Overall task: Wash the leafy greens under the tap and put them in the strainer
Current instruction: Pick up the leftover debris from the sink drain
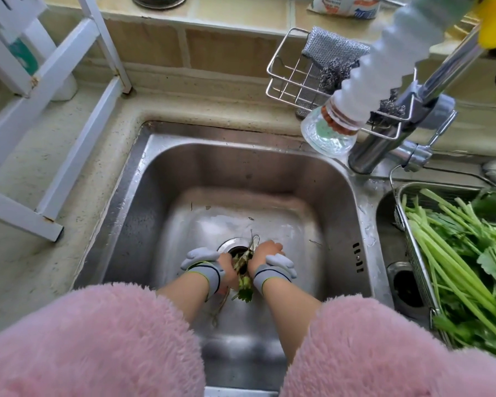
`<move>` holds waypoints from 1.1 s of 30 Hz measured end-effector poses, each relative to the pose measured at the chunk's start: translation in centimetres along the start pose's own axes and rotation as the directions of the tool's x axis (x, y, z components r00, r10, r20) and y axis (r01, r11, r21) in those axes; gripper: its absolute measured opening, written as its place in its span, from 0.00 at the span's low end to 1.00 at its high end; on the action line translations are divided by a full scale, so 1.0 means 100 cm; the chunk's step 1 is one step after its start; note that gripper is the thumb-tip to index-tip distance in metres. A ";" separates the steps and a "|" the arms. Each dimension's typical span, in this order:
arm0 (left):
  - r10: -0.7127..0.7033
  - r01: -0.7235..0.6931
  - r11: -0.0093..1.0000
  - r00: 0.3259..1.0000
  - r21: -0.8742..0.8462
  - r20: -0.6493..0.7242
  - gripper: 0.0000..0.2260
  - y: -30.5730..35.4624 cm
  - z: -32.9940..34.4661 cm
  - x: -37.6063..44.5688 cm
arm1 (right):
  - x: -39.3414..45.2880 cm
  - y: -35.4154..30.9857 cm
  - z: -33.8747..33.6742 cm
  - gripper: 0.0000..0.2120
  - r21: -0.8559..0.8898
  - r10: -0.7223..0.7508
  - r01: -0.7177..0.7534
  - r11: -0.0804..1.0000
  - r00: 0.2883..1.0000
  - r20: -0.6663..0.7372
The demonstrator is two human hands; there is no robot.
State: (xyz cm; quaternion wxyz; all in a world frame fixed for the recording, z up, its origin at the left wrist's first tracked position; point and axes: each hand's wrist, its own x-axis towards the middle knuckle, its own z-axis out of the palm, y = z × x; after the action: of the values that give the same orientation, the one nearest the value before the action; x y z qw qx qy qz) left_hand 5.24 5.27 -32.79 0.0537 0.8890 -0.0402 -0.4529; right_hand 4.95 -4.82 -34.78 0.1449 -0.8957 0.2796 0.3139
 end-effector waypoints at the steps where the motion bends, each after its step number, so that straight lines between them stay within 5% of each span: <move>1: 0.031 -0.031 1.000 0.999 0.001 0.027 0.23 0.000 0.003 0.004 | -0.001 -0.001 0.001 0.17 0.003 -0.010 0.010 1.000 1.000 -0.016; 6: -0.016 0.011 0.974 1.000 0.226 0.020 0.36 0.008 0.026 0.018 | -0.004 0.003 -0.006 0.20 0.004 0.000 0.000 1.000 1.000 -0.030; 10: -0.005 0.029 0.987 0.989 0.160 -0.147 0.20 0.012 0.038 0.029 | 0.006 0.008 -0.006 0.18 -0.019 -0.035 0.034 0.999 0.999 -0.016; 14: 0.051 -0.034 0.989 0.991 0.143 -0.122 0.09 0.005 0.031 0.042 | 0.013 0.007 -0.009 0.17 -0.042 -0.056 0.058 0.997 0.998 0.034; 18: 0.072 -0.051 0.985 0.990 0.168 -0.123 0.16 -0.002 0.020 0.049 | 0.016 0.007 -0.005 0.16 -0.070 -0.085 0.082 0.994 0.996 -0.031; 24: 0.041 -0.019 0.989 0.988 0.148 -0.151 0.02 0.000 0.021 0.047 | 0.015 0.001 -0.001 0.16 -0.020 -0.083 0.082 0.996 0.996 -0.041; 26: 0.011 0.009 0.991 0.990 0.133 -0.143 0.08 0.002 0.022 0.048 | 0.014 0.002 -0.006 0.17 0.014 -0.076 0.077 0.997 0.996 -0.042; 29: 0.011 0.010 0.988 0.991 0.153 -0.136 0.04 0.008 0.016 0.044 | 0.012 0.009 -0.016 0.18 0.065 -0.072 0.072 0.995 0.997 -0.004; 33: -0.034 0.056 0.989 0.986 0.137 -0.162 0.06 0.011 0.008 0.034 | 0.008 0.021 -0.020 0.03 0.217 -0.102 0.084 0.973 0.992 0.075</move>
State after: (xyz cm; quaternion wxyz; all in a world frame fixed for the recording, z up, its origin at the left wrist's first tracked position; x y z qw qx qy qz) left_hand 6.58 3.68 -35.82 -0.0167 0.9247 -0.0477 -0.3773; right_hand 5.17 -7.69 -33.94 0.2664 -0.8728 0.2629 0.3131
